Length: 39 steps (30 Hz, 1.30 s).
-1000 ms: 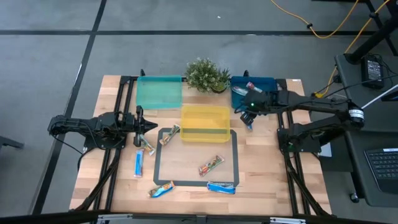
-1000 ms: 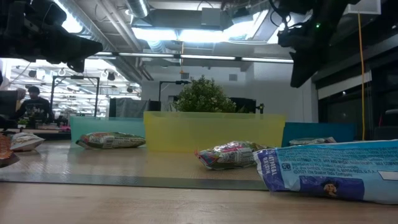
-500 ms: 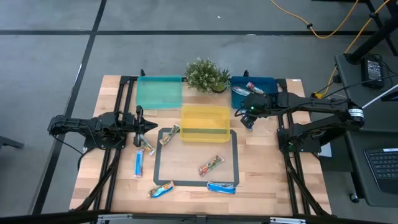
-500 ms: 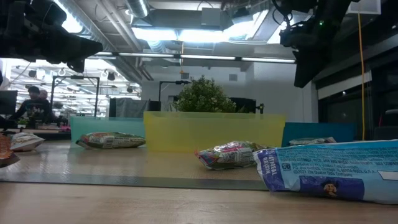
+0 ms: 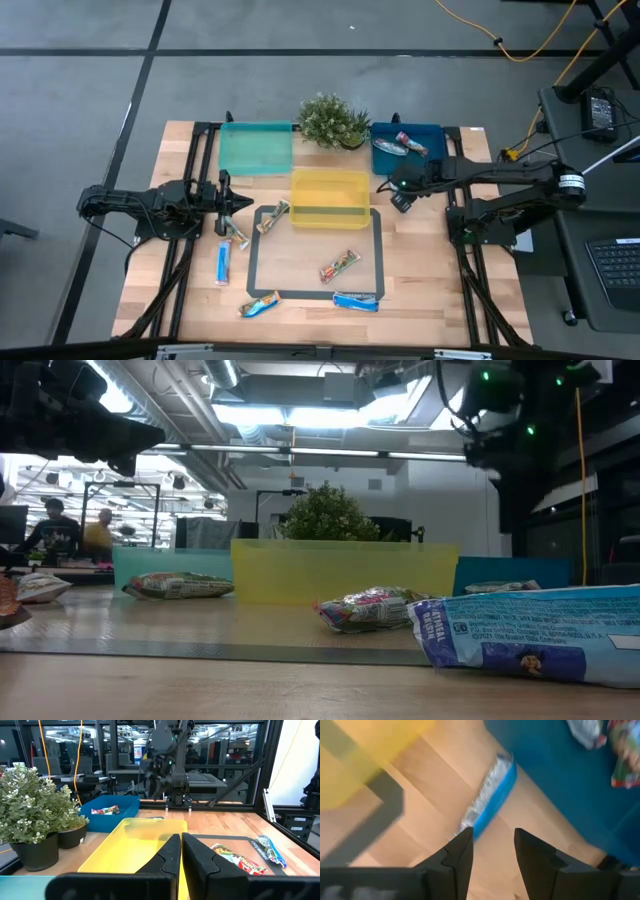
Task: Pick and place Granola Bars by type
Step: Put the blue granola bar into the blue bin
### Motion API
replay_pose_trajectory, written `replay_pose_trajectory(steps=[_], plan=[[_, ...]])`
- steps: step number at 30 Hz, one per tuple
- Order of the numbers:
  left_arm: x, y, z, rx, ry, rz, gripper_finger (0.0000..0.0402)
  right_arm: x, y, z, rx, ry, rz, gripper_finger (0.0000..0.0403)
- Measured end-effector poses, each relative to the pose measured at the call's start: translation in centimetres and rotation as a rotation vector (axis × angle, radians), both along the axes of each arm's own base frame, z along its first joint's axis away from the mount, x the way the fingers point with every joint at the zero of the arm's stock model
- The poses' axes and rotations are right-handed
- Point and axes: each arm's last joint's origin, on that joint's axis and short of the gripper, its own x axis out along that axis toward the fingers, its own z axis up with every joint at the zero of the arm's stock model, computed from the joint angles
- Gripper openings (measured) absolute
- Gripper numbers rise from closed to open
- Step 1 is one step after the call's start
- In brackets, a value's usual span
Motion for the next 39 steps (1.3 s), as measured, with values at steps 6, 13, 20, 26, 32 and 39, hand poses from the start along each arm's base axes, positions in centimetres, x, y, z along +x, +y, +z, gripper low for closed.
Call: replay_pose_trajectory(steps=[6,13,20,26,32,39], plan=[[0.0,0.0,0.0,0.0,0.0,0.0,0.0008,-1.0,0.2,-2.5,0.02,0.038,-0.063,0.019],[0.0,0.0,0.0,0.0,0.0,0.0,0.0011,-0.5,0.2,-3.0,0.041,-0.037,-0.087,0.0277],[0.0,0.0,0.0,0.0,0.0,0.0,0.001,0.4,0.0,-3.4,0.045,-0.093,-0.136,0.0309],[0.0,0.0,0.0,0.0,0.0,0.0,0.0013,1.1,-0.1,-4.9,0.058,-0.019,-0.156,0.031],[0.0,0.0,0.0,0.0,0.0,0.0,0.001,1.8,-0.3,-6.6,0.066,0.056,-0.157,0.031],[0.0,0.0,0.0,0.0,0.0,0.0,0.0012,2.7,-0.3,-8.1,0.109,0.081,-0.125,0.031]])
